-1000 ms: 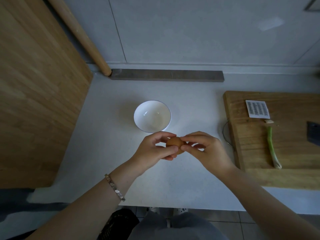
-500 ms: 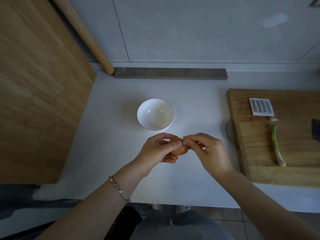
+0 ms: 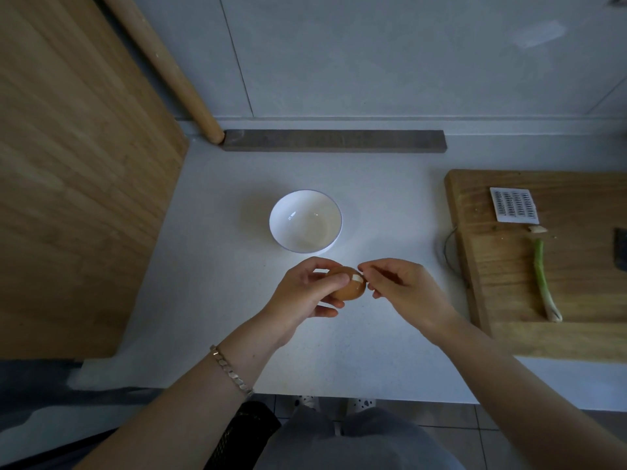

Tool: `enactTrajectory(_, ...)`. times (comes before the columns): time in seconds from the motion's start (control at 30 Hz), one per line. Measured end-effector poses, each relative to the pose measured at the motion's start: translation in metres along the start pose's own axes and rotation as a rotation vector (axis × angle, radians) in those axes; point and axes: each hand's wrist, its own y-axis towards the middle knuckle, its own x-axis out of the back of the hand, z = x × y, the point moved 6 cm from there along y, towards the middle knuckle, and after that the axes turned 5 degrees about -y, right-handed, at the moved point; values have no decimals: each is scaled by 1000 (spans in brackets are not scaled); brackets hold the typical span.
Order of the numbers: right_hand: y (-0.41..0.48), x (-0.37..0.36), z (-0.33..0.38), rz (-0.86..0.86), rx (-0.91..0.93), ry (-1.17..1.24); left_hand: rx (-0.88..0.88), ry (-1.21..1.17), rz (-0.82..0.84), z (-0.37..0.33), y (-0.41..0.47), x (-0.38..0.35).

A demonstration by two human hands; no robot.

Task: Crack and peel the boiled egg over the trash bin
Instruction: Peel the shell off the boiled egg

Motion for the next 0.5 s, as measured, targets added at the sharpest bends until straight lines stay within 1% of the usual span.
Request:
enactTrajectory(0.1, -1, -5, 2, 33, 37, -35, -12, 52, 10, -1, 0, 1)
enactTrajectory(0.27, -1, -6, 1, 76, 16, 94, -32, 105, 12, -5, 1, 2)
enactTrajectory(0.33, -2, -8, 1, 41, 50, 24, -27, 107, -8, -5, 1, 2)
enactTrajectory(0.4, -3, -8, 0, -33, 84, -27, -19, 93, -33, -3, 2, 2)
enactTrajectory(0.5, -3, -7, -2, -94, 66, 58, -17, 59, -56, -1, 4, 1)
